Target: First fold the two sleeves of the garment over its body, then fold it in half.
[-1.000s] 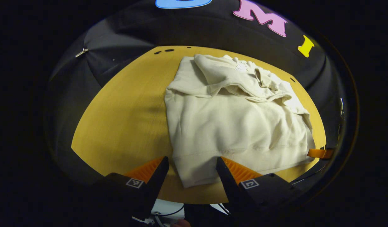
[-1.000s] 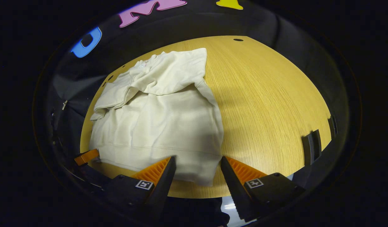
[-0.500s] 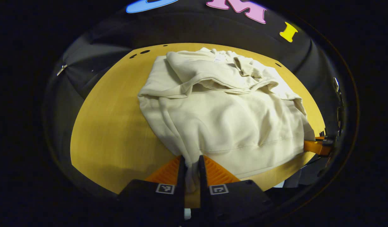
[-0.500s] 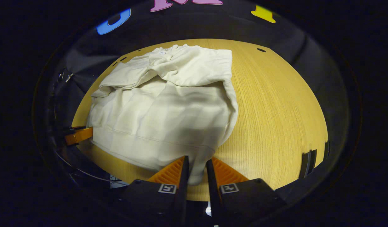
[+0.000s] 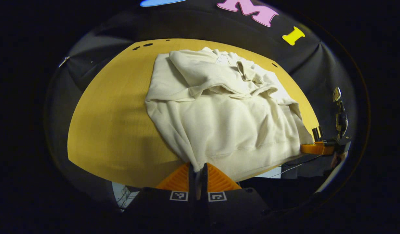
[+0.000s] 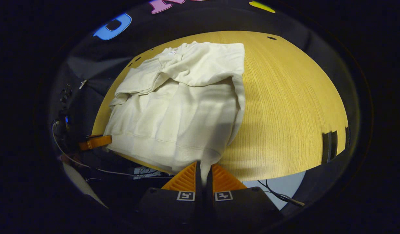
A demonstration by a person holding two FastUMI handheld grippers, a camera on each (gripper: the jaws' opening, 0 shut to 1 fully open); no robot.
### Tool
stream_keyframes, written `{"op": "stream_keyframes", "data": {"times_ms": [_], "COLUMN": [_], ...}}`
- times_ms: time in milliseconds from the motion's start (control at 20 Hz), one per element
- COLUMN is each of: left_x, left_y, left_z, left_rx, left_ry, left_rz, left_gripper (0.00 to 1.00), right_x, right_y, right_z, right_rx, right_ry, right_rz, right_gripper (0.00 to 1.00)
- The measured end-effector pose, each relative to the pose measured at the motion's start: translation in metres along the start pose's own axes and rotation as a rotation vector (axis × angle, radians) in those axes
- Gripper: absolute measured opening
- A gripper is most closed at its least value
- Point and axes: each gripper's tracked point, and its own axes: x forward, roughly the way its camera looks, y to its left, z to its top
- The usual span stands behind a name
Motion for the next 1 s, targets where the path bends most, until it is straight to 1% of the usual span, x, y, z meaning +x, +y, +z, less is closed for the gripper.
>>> {"op": "stream_keyframes", "data": {"times_ms": [150,300,350,450,600,850,1000], "left_x": [-0.018,-0.038,-0.048,-0.057,-0.057,-0.049,-0.042], "left_y": [-0.002,-0.009,-0.012,-0.015,-0.018,-0.012,-0.011], "left_z": [0.016,0.045,0.058,0.085,0.120,0.181,0.210], "left_rx": [-0.013,-0.054,-0.070,-0.069,-0.077,-0.140,-0.158], "left_ry": [-0.018,-0.086,-0.112,-0.168,-0.210,-0.294,-0.329], "left_rz": [-0.023,-0.045,-0.054,-0.059,-0.062,-0.056,-0.051], "left_gripper": [0.08,0.08,0.07,0.07,0.06,0.07,0.06], "right_x": [-0.018,-0.034,-0.040,-0.051,-0.060,-0.056,-0.046], "right_y": [0.015,0.027,0.032,0.045,0.058,0.064,0.066], "right_z": [0.023,0.047,0.060,0.096,0.145,0.203,0.237], "right_rx": [0.030,0.052,0.064,0.105,0.158,0.177,0.243], "right_ry": [-0.057,-0.113,-0.136,-0.215,-0.309,-0.401,-0.440], "right_rz": [0.054,0.097,0.112,0.152,0.186,0.174,0.187], "right_gripper": [0.07,0.07,0.07,0.07,0.07,0.07,0.07]}}
